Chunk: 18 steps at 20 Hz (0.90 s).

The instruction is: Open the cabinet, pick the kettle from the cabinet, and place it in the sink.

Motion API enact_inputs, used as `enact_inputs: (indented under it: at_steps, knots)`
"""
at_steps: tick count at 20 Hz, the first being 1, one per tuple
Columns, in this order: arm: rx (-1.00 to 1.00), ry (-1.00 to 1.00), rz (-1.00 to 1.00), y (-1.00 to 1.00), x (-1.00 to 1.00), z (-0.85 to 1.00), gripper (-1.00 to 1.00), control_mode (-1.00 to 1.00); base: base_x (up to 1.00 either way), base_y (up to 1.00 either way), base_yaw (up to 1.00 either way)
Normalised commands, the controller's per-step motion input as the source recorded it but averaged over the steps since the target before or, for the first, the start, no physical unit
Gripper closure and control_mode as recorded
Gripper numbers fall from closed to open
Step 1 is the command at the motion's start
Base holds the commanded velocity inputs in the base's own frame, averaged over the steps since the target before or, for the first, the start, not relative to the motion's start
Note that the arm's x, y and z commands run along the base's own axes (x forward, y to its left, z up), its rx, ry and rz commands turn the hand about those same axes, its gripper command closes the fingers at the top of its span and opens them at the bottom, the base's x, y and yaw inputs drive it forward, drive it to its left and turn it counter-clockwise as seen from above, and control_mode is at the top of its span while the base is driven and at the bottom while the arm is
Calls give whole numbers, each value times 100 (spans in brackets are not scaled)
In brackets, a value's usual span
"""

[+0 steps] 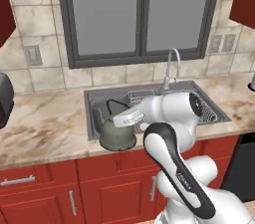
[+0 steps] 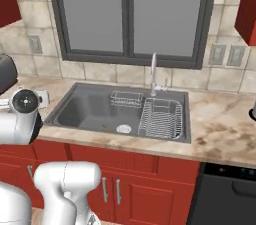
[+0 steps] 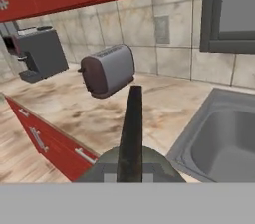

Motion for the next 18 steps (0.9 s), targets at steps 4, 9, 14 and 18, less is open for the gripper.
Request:
enact_inputs:
  at_steps: [4, 9, 14, 18]
  knots:
    - [0, 0, 0, 0, 0, 0, 100, 100, 22, 67, -6]
    - [0, 0, 0, 0, 0, 0, 100, 100, 24, 66, -7]
    - [0, 0, 0, 0, 0, 0, 100, 100, 17, 39, -2]
    - [0, 0, 0, 0, 0, 0, 100, 100, 12, 20, 0]
